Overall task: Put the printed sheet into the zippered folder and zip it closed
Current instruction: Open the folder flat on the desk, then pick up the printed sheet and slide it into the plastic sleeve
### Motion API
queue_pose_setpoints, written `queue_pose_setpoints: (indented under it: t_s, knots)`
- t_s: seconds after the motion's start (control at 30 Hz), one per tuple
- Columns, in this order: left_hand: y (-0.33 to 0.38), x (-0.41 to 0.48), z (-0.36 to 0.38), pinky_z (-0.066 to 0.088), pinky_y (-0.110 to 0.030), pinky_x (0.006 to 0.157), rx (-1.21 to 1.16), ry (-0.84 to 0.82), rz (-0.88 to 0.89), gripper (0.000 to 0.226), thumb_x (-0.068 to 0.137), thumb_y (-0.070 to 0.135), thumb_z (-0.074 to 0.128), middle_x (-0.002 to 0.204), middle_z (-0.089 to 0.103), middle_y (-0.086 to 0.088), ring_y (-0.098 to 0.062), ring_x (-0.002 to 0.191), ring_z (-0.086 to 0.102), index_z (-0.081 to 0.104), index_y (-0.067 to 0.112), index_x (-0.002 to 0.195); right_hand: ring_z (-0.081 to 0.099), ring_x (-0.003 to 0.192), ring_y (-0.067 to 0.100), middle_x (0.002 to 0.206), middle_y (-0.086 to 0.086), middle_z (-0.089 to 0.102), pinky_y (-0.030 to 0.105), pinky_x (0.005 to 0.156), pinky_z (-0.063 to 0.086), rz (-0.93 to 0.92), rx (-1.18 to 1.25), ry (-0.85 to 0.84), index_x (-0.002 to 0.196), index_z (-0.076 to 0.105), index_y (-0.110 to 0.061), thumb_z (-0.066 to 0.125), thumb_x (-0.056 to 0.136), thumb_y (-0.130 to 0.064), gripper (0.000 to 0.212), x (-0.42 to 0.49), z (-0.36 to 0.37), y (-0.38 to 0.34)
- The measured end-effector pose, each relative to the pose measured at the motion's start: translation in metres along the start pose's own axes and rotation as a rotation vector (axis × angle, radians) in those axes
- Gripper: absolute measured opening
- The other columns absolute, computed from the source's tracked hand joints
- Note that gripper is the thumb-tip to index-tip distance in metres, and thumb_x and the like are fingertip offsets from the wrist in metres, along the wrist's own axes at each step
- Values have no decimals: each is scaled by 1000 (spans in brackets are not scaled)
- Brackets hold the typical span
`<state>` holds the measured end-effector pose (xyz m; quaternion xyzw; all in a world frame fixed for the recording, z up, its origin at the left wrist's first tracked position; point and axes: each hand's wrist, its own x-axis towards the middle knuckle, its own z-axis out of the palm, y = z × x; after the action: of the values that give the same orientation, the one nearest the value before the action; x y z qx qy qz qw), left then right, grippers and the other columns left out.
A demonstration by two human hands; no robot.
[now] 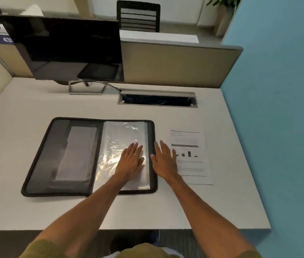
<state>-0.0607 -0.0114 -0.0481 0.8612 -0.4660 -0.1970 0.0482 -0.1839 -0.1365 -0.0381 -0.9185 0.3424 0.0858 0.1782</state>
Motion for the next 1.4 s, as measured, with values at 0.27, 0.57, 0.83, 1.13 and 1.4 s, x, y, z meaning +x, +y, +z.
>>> queue_pose_setpoints:
  t_s: [0.27,0.57,0.83,1.13,1.4]
  knots:
    - [108,42,21,25,-50,138,-180,-54,-13,62,119,38,34,182,14,-5,-30,170,17,18,15,173,11,167,23,179,3,10,51,136,12,198,2,53,170,17,-22,34,115,-43,62,-6,-23,106]
    - [146,74,24,44,-53,121,-383,-11,-215,60,111,25,51,166,35,-14,-37,154,37,32,7,165,48,141,32,151,14,46,48,110,47,639,328,214,147,47,-7,56,106,-25,46,-3,-42,173]
    - [157,95,28,50,-54,120,-753,36,-482,52,107,15,58,156,45,-18,-38,143,51,43,4,156,49,140,36,147,18,54,45,113,48,744,635,208,139,58,-2,65,101,-20,43,22,-44,184]
    - [146,105,25,62,-50,103,-1037,23,-606,44,104,8,64,141,66,-16,-37,122,70,51,6,146,66,90,27,117,23,76,30,70,50,748,840,204,94,63,-1,56,100,-3,10,34,-50,189]
    - [144,118,0,62,-49,99,-1159,43,-451,36,112,23,56,135,68,-16,-36,121,71,46,5,142,70,99,31,124,20,70,36,79,60,612,1034,299,124,55,2,52,108,-11,20,38,-60,182]
